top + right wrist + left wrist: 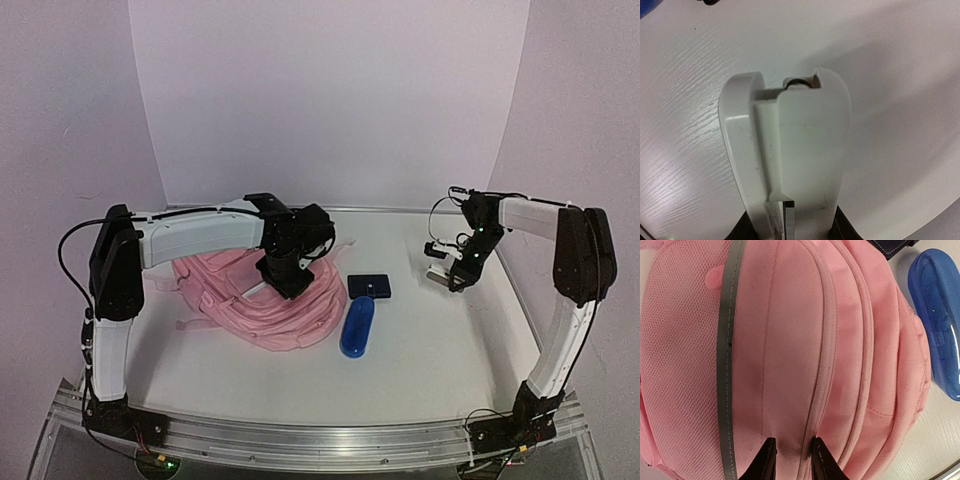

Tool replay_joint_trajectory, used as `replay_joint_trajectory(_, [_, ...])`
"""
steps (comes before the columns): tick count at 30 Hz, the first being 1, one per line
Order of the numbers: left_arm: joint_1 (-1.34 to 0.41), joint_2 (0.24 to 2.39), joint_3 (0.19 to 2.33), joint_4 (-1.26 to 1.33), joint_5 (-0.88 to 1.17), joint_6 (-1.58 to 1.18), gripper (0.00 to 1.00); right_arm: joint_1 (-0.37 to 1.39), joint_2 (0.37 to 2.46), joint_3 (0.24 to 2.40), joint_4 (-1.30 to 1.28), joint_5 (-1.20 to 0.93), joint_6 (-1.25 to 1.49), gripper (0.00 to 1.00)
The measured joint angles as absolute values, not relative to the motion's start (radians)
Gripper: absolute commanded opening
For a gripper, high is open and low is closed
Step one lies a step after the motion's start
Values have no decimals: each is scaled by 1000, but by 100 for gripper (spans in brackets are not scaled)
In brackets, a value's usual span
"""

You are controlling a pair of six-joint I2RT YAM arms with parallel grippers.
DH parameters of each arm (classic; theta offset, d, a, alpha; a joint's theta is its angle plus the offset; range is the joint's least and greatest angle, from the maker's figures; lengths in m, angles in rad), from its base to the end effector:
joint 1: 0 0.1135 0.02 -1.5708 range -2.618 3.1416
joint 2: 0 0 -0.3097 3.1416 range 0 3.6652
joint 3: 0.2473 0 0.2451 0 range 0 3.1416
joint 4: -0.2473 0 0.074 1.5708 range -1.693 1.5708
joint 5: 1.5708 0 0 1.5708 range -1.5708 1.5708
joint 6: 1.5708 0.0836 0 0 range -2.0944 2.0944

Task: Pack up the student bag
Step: Pick up the stationery from the center of the board.

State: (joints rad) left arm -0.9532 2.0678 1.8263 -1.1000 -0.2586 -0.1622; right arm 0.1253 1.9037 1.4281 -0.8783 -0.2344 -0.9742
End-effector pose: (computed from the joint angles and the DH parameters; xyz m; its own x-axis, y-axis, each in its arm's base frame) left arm 0.2768 -0.3528 0.2364 -0.6784 0.6855 -0.2645 0.6535 0.7274 0.2091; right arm 0.3879 0.0684 0.1991 -0.4028 -0.8617 -0.3085 -0.8977 0.4377 -0.0506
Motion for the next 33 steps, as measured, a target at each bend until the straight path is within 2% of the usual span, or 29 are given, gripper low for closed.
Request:
replay_joint_trajectory(4, [-954, 2068, 1827, -1103, -268, -163, 0, 128, 1900, 1452, -894, -258, -959, 19])
replay_joint_trajectory(12, [-948, 2052, 1827, -1099, -257, -190, 0, 155, 1888, 1480, -924, -298, -923, 18])
replay_joint_trajectory(22, [-861, 1906, 1819, -1048, -162, -290, 0, 263, 1856, 1515, -935, -389, -793, 18])
replay_joint_trajectory(27, [-787, 1809, 1758, -965, -78, -355, 0, 367, 1847, 1566, -896, -436, -580, 14])
replay_joint_trajectory(33, [-764, 1793, 1750, -913, -17, -416, 0, 514, 1852, 1672, -786, -520, -210, 17])
